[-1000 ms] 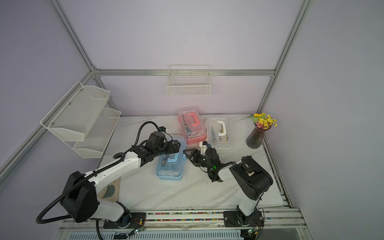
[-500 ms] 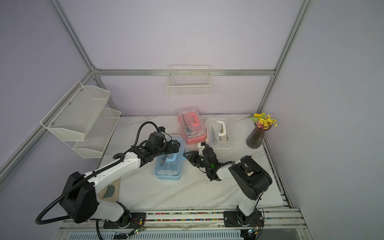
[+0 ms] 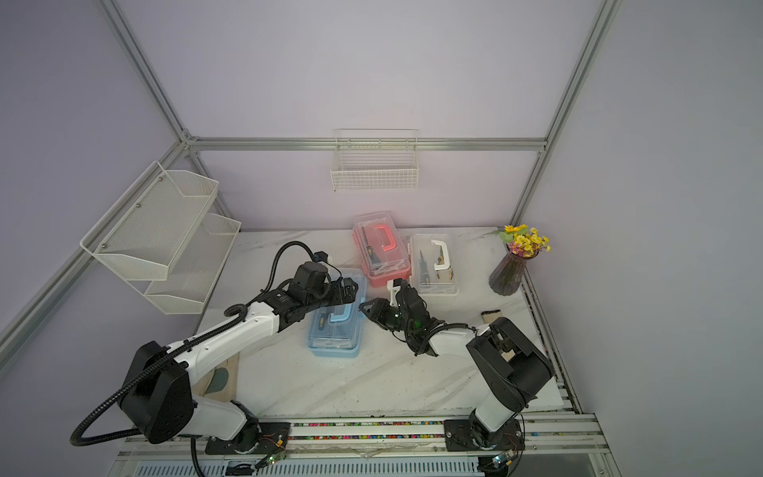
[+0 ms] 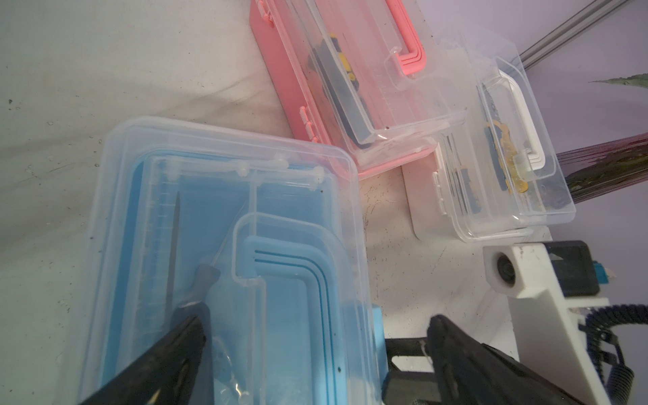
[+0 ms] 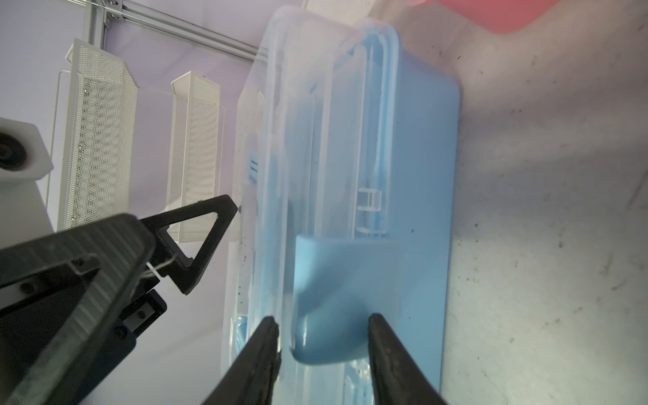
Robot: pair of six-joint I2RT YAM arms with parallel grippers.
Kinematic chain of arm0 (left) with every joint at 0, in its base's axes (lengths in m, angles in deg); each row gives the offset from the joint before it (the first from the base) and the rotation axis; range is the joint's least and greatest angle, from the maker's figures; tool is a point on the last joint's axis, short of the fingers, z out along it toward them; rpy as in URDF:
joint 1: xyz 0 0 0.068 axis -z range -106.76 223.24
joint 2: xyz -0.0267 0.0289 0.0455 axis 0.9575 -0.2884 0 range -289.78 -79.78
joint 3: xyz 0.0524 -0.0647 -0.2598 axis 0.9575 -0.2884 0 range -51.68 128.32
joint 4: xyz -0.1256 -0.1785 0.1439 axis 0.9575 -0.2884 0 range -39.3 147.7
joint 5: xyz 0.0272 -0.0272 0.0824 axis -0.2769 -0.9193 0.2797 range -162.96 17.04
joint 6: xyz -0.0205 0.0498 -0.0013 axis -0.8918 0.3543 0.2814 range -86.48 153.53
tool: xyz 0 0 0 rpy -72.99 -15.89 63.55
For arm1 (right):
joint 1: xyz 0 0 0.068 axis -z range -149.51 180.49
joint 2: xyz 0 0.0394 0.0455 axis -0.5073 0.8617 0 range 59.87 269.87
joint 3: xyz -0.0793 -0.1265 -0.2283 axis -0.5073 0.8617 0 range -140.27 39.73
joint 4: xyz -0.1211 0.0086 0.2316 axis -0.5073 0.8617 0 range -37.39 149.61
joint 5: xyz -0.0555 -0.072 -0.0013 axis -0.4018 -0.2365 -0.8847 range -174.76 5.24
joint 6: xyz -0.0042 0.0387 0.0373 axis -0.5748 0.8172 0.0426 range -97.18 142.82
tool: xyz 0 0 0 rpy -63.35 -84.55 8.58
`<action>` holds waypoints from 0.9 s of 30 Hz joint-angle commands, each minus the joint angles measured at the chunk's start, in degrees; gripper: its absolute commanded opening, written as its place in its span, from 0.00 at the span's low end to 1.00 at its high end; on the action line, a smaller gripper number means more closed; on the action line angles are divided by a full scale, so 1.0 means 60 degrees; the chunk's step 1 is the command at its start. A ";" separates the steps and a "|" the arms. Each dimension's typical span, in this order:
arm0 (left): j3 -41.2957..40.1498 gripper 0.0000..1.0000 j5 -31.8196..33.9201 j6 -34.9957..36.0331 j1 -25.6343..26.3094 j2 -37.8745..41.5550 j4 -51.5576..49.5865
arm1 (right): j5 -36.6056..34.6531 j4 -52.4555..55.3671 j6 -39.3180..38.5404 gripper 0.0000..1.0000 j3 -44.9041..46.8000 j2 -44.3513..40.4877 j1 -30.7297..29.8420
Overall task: Close toolboxes
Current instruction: Fasten the toolbox latch on the toolbox.
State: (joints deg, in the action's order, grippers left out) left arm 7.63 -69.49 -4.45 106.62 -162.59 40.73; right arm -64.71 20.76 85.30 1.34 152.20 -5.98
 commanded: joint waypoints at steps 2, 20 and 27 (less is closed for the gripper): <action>-0.0491 1.00 -0.0398 -0.0391 -0.0001 -0.0086 -0.0790 | -0.0134 0.0448 -0.0247 0.41 -0.0295 -0.0251 -0.0132; -0.0576 1.00 -0.0577 -0.0564 0.0097 -0.0157 -0.0511 | -0.0373 0.1690 -0.0738 0.27 -0.1027 0.0039 -0.0358; -0.0601 1.00 -0.0613 -0.0614 0.0148 -0.0186 -0.0372 | -0.1031 0.3168 -0.1281 0.27 -0.1663 0.0038 -0.0758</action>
State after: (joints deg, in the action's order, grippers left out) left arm 6.91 -70.04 -5.52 106.75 -162.59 42.94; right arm -71.28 35.51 79.44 -6.66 151.92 -7.73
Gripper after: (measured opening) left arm 0.999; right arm 0.271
